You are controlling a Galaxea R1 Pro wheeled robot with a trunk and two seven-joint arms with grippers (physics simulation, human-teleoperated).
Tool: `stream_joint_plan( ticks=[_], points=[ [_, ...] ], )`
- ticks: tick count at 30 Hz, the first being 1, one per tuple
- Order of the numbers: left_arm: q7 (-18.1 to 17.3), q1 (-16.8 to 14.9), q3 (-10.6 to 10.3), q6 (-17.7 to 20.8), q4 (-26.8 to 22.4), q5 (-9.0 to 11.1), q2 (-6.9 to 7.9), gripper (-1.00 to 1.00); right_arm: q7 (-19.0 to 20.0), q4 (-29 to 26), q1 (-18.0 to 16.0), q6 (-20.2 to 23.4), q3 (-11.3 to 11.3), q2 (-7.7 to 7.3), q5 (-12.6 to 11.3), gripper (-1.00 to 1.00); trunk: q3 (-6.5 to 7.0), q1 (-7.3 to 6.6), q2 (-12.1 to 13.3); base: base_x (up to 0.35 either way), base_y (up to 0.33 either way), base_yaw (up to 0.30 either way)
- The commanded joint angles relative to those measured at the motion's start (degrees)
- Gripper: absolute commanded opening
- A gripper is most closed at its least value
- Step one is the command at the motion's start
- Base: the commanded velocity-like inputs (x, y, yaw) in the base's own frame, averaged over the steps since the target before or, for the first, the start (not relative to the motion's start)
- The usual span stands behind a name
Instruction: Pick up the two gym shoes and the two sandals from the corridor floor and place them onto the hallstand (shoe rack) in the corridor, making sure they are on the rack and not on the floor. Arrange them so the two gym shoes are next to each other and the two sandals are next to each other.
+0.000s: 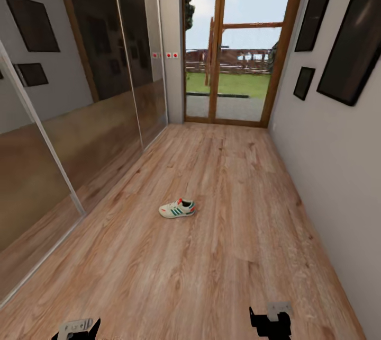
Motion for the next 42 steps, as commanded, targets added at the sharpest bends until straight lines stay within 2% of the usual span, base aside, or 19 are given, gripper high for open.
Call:
stream_joint_plan(
  ticks=[1,24,42],
  points=[
    [-0.31,-0.07,0.49,-0.24,0.03,-0.58,-0.03,1.00,-0.34,0.01,0.00,-0.08,0.48,0.00,-0.08,1.00,-0.05,0.00,-0.02,0.087,-0.266,0.278],
    [-0.31,-0.07,0.75,-0.24,0.03,-0.48,0.05,1.00,-0.34,0.01,-0.02,-0.08,0.48,0.02,-0.08,1.00,-0.05,0.00,-0.02,0.107,-0.265,0.279],
    [-0.31,-0.07,0.75,-0.24,0.01,-0.48,-0.01,1.00,-0.34,0.01,-0.05,-0.08,0.48,0.10,-0.08,1.00,-0.05,0.00,-0.02,0.247,-0.200,0.279]
  ],
)
